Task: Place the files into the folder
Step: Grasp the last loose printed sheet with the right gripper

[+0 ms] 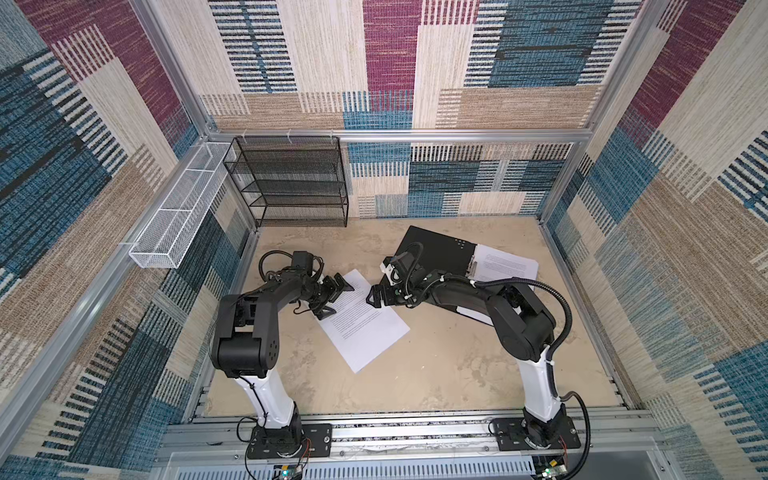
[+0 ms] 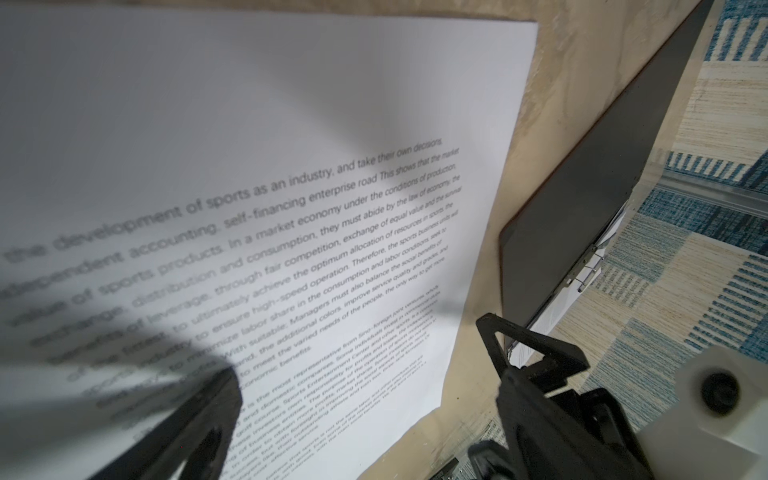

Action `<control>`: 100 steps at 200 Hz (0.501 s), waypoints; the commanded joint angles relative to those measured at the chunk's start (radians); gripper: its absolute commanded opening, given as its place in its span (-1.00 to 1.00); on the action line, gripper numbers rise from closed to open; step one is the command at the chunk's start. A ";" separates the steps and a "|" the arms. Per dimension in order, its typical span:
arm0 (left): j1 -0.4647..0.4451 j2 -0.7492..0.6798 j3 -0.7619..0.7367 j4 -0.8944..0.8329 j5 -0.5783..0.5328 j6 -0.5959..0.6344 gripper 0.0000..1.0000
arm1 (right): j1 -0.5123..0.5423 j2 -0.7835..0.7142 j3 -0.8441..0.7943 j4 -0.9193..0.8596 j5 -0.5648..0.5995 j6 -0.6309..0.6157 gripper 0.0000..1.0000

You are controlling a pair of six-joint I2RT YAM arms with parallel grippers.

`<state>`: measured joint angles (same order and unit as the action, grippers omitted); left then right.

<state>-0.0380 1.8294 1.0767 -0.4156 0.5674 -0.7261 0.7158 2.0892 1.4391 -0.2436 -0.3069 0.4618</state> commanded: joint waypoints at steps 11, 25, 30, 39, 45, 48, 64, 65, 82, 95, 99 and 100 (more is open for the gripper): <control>-0.002 0.029 -0.024 -0.083 -0.106 0.017 0.99 | 0.003 0.028 -0.002 0.018 -0.054 0.006 0.95; -0.002 0.033 -0.024 -0.080 -0.106 0.016 1.00 | 0.005 0.026 -0.020 0.041 -0.077 0.019 0.95; -0.002 0.035 -0.025 -0.078 -0.106 0.014 1.00 | 0.005 0.027 -0.028 0.052 -0.094 0.023 0.95; -0.002 0.040 -0.027 -0.070 -0.102 0.009 0.99 | 0.005 0.036 -0.033 0.067 -0.132 0.033 0.95; -0.002 0.046 -0.027 -0.067 -0.098 0.007 1.00 | 0.006 0.043 -0.032 0.072 -0.155 0.036 0.95; -0.002 0.049 -0.027 -0.066 -0.097 0.005 0.99 | 0.007 0.044 -0.033 0.076 -0.166 0.040 0.95; -0.002 0.062 -0.032 -0.056 -0.085 -0.002 0.99 | 0.005 0.048 -0.044 0.118 -0.224 0.057 0.96; -0.002 0.063 -0.032 -0.055 -0.086 -0.002 0.99 | 0.005 0.048 -0.044 0.118 -0.227 0.058 0.96; -0.001 0.065 -0.042 -0.046 -0.081 -0.009 1.00 | 0.002 0.052 -0.031 0.148 -0.277 0.078 0.98; -0.001 0.065 -0.046 -0.043 -0.080 -0.011 0.99 | -0.005 0.056 -0.022 0.180 -0.319 0.104 1.00; 0.000 0.065 -0.047 -0.042 -0.078 -0.012 0.99 | -0.009 0.058 -0.023 0.203 -0.344 0.116 0.99; 0.000 0.065 -0.047 -0.042 -0.079 -0.013 0.99 | -0.010 0.058 -0.023 0.210 -0.350 0.119 0.99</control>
<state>-0.0349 1.8519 1.0645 -0.3523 0.6479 -0.7330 0.7174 2.1338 1.4075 -0.0830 -0.5297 0.5076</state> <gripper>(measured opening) 0.995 0.994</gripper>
